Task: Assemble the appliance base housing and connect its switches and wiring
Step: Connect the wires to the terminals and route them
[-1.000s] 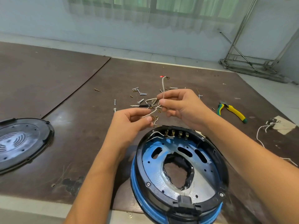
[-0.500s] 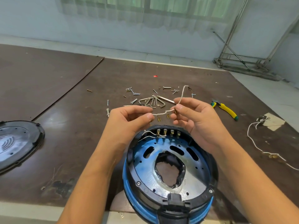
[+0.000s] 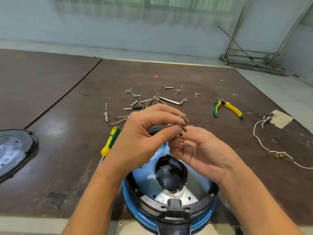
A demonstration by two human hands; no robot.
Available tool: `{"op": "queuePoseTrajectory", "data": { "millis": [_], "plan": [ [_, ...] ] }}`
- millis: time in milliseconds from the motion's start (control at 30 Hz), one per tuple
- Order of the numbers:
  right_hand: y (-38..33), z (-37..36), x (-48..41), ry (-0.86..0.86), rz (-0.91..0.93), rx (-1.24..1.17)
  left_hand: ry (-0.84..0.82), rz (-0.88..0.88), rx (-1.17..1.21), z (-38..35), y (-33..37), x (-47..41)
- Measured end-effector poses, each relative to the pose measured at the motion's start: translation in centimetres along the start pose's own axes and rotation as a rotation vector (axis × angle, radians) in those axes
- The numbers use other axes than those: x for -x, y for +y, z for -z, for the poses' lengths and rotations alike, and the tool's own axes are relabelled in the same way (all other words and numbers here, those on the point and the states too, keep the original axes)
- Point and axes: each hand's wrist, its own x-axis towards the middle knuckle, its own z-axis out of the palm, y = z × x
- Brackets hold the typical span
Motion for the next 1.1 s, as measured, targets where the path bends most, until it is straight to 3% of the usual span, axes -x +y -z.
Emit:
{"op": "queuePoseTrajectory", "data": {
  "millis": [100, 200, 267, 333, 433, 567, 700, 1000, 1100],
  "plan": [
    [0.4, -0.1, 0.2, -0.049, -0.058, 0.060, 0.012, 0.061, -0.007, -0.5, 0.0, 0.1],
    [0.0, 0.4, 0.8, -0.039, -0.130, 0.323, 0.108, 0.129, -0.064, -0.6, -0.3, 0.0],
    [-0.2, 1.0, 1.1, 0.119, -0.014, 0.453, 0.067, 0.155, -0.140, -0.5, -0.4, 0.0],
    [-0.7, 1.5, 1.3, 0.267, 0.177, 0.429, -0.003, 0.208, -0.214, -0.5, -0.7, 0.0],
    [-0.9, 1.8, 1.5, 0.284, 0.314, 0.411, -0.009, 0.295, -0.267, -1.0, -1.2, 0.0],
    [0.4, 1.7, 1.4, 0.308, 0.445, 0.669, 0.000, 0.449, -0.072, -1.8, -1.5, 0.0],
    [0.5, 2.2, 1.0, 0.336, 0.451, 0.648, -0.104, 0.567, 0.101, -1.8, -1.4, 0.1],
    [0.4, 3.1, 0.5, 0.315, 0.463, 0.515, -0.097, 0.641, 0.213, -1.8, -1.5, 0.2],
    [0.4, 3.2, 0.5, 0.269, 0.421, 0.473, -0.060, 0.575, 0.052, -1.5, -1.7, 0.3]
  ]
}}
